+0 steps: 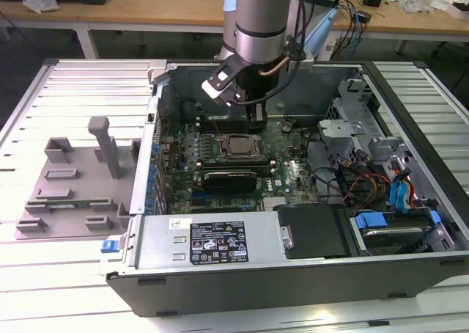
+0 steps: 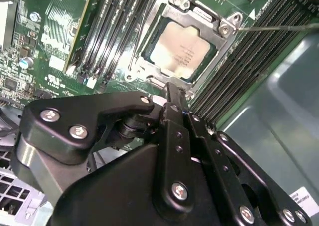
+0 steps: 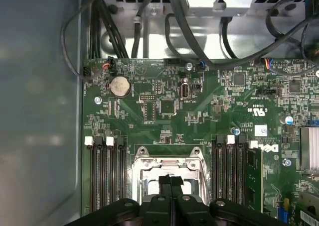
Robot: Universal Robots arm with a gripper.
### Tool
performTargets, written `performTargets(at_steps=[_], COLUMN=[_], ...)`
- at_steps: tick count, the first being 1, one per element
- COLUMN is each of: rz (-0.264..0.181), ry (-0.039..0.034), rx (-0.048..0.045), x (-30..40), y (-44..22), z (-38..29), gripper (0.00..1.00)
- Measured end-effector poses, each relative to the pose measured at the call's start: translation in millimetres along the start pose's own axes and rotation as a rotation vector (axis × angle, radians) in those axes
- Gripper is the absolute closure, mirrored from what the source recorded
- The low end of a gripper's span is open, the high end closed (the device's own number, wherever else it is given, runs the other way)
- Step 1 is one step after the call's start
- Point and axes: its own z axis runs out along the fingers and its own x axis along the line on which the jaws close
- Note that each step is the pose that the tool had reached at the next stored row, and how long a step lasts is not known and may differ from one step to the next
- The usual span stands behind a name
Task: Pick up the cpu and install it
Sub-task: 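Close the cpu cover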
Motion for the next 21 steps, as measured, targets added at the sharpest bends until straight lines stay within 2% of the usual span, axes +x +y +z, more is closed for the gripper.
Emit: performTargets(at_steps=[6, 8, 12, 15, 19, 20, 21], rz=[0.0, 0.0, -0.086, -0.18, -0.328, -0.395, -0.437], ry=[-0.0024, -0.0024, 0.0009, 0.005, 0.0123, 0.0156, 0.0176], rx=[0.0001, 0.0002, 0.0008, 0.0016, 0.0027, 0.0031, 0.0035], x=[-0.1, -0.1, 0.0, 0.0, 0.0, 0.0, 0.0], y=[-9.7, -9.9, -10.0, -10.0, -10.0, -10.0, -10.0], z=[3.2, 3.2, 3.2, 3.2, 3.3, 3.4, 3.3], gripper=[0.89, 0.89, 0.89, 0.89, 0.89, 0.89, 0.89])
